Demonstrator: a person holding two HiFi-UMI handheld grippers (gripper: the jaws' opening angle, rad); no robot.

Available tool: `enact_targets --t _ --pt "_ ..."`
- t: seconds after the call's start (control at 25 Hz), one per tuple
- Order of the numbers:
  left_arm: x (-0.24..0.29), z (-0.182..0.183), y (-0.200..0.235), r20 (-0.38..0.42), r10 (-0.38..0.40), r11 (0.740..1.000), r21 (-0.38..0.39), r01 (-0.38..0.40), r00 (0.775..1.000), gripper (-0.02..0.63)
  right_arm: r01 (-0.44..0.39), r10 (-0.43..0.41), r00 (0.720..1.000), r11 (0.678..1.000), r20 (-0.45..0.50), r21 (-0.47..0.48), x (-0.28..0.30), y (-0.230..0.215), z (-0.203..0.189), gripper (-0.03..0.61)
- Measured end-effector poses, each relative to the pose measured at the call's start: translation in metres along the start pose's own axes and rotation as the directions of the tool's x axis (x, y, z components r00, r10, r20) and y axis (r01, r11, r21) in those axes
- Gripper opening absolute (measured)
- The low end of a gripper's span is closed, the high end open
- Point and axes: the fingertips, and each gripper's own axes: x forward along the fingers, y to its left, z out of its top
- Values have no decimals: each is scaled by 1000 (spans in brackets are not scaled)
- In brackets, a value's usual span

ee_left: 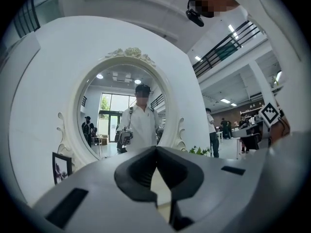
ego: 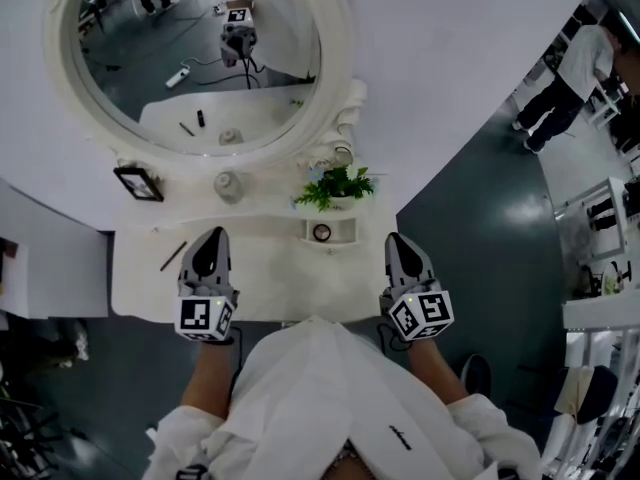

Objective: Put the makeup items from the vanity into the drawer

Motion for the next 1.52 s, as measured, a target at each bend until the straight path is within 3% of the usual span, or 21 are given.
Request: enact_targets --t 0.76,1.52 --pt "3 -9 13 -9 17 1000 2 -17 1000 28 53 -54 998 998 -29 -22 -15 -14 -11 17" --pt "11 -11 -1 -32 -5 1000 -7 5 999 28 43 -44 998 999 -43 -23 -9 -16 -12 17"
